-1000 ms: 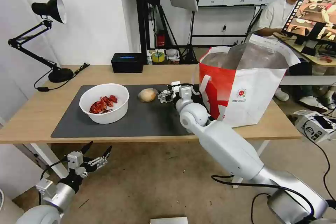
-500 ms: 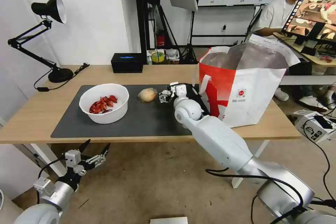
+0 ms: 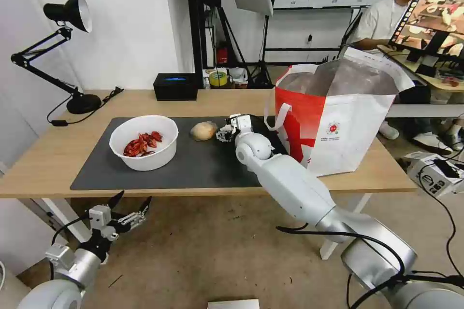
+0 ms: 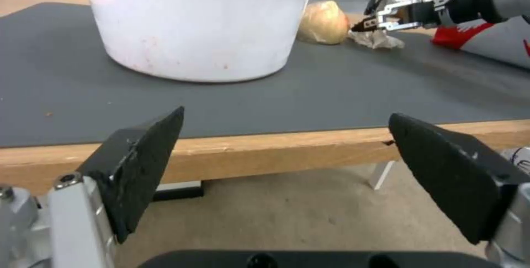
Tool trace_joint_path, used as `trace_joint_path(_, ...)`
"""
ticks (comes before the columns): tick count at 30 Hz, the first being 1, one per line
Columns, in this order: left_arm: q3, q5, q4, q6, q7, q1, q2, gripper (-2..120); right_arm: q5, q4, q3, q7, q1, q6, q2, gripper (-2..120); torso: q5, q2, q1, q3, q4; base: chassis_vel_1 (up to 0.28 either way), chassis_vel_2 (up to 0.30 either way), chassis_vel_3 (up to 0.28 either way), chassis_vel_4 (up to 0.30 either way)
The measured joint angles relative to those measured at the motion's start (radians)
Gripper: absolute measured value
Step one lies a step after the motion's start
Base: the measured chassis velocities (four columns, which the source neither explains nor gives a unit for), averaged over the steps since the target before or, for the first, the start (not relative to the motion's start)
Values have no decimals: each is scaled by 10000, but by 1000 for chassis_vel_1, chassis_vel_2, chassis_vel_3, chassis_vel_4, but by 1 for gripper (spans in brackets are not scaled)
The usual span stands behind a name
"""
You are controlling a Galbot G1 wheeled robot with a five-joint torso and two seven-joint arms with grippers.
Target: Pick up the trash from the table and place it into the takeout bag.
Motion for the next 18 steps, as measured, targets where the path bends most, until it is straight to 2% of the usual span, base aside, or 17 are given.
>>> trace_joint_path(3, 9, 0, 8, -3, 2, -5, 7, 100, 16, -12, 1, 0, 7, -71, 15, 92, 0, 0, 0, 0, 0, 0, 0, 0, 0)
trace_joint_path(6, 20, 0, 23, -12, 3, -13, 15, 100, 37, -11, 4, 30, 7, -147, 7, 78, 0, 0, 0, 0, 0, 0, 0, 0, 0)
trace_joint_path(7, 20, 0, 23, -12, 3, -13, 15, 100, 37, -11, 4, 30, 7, -147, 7, 78, 0, 0, 0, 0, 0, 0, 0, 0, 0)
trace_joint_path(8, 31, 0, 28, -14, 3, -17, 24, 100, 115, 22, 5, 57, 6, -180, -32, 69, 0, 0, 0, 0, 0, 0, 0, 0, 0)
trace_joint_path(10, 40, 0, 28, -15, 4, -25, 28, 100, 205, 56, 6, 122, -5, -207, -59, 66, 0, 0, 0, 0, 0, 0, 0, 0, 0)
trace_joint_path(12, 42, 6, -40, -18, 6, -44, 33, 100, 313, 128, 0, 205, -59, -265, -137, 54, 1, -1, 0, 0, 0, 0, 0, 0, 0)
trace_joint_path(14, 41, 6, -62, -19, 6, -48, 34, 100, 318, 145, -10, 211, -68, -267, -159, 52, 0, 0, 0, 0, 0, 0, 0, 0, 0)
trace_joint_path(17, 51, -3, -150, -20, 4, -119, 66, 100, 351, 269, -77, 232, -120, -278, -278, 36, 2, 0, 0, 0, -1, 0, 0, 0, 0)
trace_joint_path(18, 51, -3, -150, -20, 4, -119, 66, 100, 351, 269, -77, 232, -120, -278, -278, 36, 2, 0, 0, 0, -1, 0, 0, 0, 0)
